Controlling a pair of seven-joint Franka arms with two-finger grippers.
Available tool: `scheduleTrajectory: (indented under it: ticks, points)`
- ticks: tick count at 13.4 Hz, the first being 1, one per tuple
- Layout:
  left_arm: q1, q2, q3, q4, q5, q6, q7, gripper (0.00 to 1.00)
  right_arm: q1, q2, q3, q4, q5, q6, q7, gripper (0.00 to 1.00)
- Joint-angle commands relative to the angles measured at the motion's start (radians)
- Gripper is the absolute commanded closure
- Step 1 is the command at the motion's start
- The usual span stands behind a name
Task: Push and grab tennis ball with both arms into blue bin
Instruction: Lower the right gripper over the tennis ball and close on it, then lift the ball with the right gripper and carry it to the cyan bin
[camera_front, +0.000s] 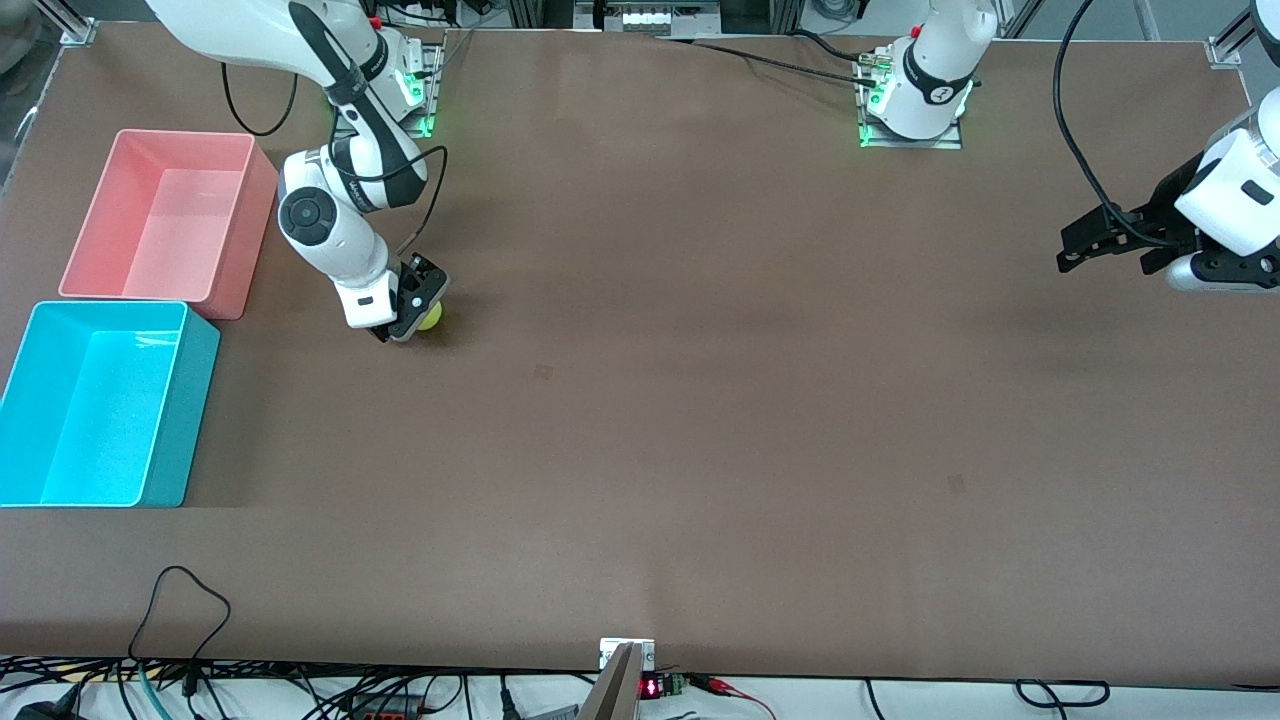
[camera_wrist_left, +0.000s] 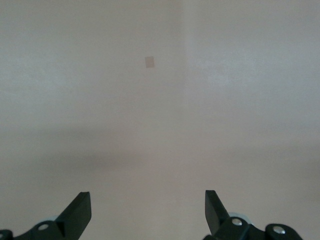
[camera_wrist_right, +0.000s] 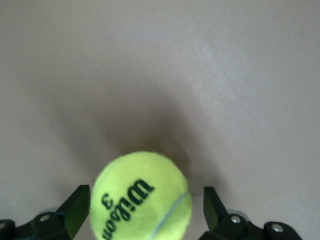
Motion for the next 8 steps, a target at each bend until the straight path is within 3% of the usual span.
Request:
scheduleTrajectory:
  ticks: [1,8]
  points:
    - [-0.001,0.0,-0.005,0.015,0.02,-0.005,-0.01,0.0,0.037,0.001,0.002,0.005,0.008,0.006,0.046,0.0]
    - [-0.001,-0.002,-0.007,0.017,0.019,-0.005,-0.011,0.0,0.028,0.001,0.002,0.005,-0.006,0.006,0.029,0.0]
